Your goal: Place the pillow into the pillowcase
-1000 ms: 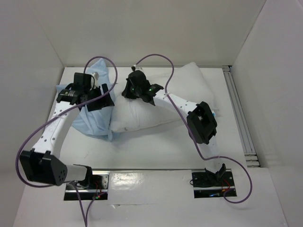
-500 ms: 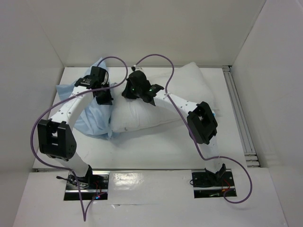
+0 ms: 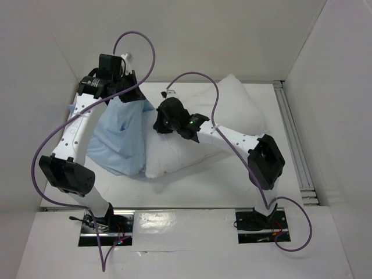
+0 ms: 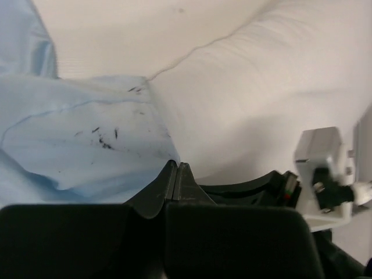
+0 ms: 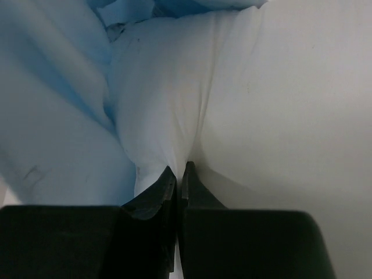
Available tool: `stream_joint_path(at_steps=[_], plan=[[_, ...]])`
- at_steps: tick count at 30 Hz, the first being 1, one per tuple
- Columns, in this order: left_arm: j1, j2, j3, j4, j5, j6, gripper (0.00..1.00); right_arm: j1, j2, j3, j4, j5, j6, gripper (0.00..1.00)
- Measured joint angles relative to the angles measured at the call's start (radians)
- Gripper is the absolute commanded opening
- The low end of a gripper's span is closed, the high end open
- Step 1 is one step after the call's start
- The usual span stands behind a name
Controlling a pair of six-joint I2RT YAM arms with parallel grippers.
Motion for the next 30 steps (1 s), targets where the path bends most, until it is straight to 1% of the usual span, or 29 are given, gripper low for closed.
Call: stream_joint_path(at_steps=[5,9,13,16,17,18,20,21,22,23,25,27,29,30], plan=[[-0.062,0.001,0.092,-0.074,0.068,0.003,0.00,0.085,-0.093,-0.017,-0.100,0.073,-0.027,0.00],[-0.098,0.026,0.121,-0.090,0.094,0.020,0.00,0.111,-0.127,0.001,-0.135,0.119,-0.035,0.00],[-0.098,0.099,0.095,-0.085,0.089,0.049,0.00,0.076,-0.086,0.058,-0.134,0.129,-0.045,0.00],[-0.096,0.141,0.027,-0.071,0.078,0.057,0.00,0.016,-0.035,0.073,-0.082,0.114,-0.046,0.00],[-0.096,0.157,0.016,-0.069,0.075,0.057,0.06,-0.006,-0.020,0.070,-0.063,0.103,-0.046,0.00],[-0.096,0.179,0.012,-0.055,0.071,0.056,0.30,-0.028,-0.008,0.057,-0.042,0.089,-0.043,0.00],[-0.096,0.218,0.024,-0.029,0.065,0.063,0.60,-0.057,0.006,0.029,-0.013,0.066,-0.034,0.00],[-0.096,0.240,0.040,-0.025,0.064,0.066,0.71,-0.066,0.014,0.021,-0.001,0.057,-0.031,0.00],[-0.096,0.264,0.066,-0.030,0.063,0.067,0.85,-0.073,0.024,0.019,0.007,0.051,-0.027,0.00],[-0.096,0.283,0.093,-0.032,0.039,0.083,0.90,-0.077,0.032,0.019,0.010,0.053,-0.021,0.00],[-0.082,0.299,0.132,-0.039,0.030,0.079,0.94,-0.085,0.042,0.020,0.037,0.041,-0.019,0.00],[-0.078,0.295,0.161,-0.051,0.015,0.077,0.93,-0.086,0.050,0.021,0.059,0.038,-0.019,0.00],[-0.079,0.264,0.161,-0.047,-0.021,0.070,0.83,-0.089,0.059,0.025,0.065,0.034,-0.019,0.00],[-0.077,0.234,0.144,-0.046,-0.034,0.056,0.72,-0.089,0.061,0.027,0.066,0.031,-0.020,0.00]])
